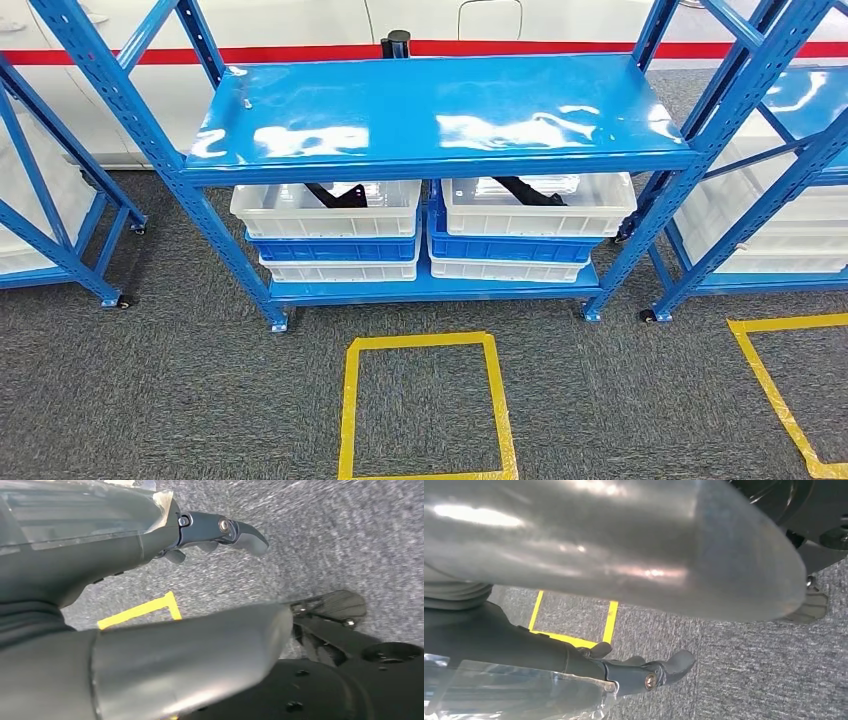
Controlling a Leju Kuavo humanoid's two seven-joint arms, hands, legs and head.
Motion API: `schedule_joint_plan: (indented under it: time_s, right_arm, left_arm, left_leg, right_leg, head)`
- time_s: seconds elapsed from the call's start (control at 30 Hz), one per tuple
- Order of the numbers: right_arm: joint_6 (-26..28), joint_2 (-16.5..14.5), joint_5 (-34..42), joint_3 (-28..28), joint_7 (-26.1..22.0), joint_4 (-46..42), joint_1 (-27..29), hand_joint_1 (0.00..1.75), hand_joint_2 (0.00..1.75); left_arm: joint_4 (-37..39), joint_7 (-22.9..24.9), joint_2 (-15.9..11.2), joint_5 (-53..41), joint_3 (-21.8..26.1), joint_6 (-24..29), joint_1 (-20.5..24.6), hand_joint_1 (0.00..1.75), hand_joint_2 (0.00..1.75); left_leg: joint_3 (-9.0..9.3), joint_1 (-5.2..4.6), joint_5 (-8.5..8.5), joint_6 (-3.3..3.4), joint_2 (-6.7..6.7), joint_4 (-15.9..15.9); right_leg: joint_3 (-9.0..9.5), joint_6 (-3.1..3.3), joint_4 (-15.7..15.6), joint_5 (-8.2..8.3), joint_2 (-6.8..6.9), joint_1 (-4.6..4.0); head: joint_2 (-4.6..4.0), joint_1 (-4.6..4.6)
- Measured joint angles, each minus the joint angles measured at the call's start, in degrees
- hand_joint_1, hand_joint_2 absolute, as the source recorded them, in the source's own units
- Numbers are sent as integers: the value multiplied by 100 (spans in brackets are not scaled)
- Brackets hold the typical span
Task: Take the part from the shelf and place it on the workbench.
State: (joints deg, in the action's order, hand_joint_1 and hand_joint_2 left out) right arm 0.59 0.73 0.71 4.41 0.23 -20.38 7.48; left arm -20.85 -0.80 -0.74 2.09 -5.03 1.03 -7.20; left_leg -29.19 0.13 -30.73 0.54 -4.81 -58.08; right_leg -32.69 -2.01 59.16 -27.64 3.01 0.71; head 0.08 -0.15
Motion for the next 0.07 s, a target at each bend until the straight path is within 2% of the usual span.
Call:
schedule_joint_plan:
  time_s: [0.03, 0.07]
  right_arm:
    - [-19, -5, -29, -44, -4, -16, 11, 0, 0]
    - [-25, -9, -42, -64, -5, -24, 16, 0, 0]
  left_arm:
    - [-16, 30, 3, -75, 62, -33, -12, 0, 0]
    - [-23, 42, 4, -108, 89, -48, -18, 0, 0]
  left_leg:
    - [0, 0, 0, 0, 0, 0]
    - [0, 0, 0, 0, 0, 0]
  right_leg:
    - [0, 0, 0, 0, 0, 0]
    - [0, 0, 0, 0, 0, 0]
  head:
    - [0, 0]
    - [0, 0]
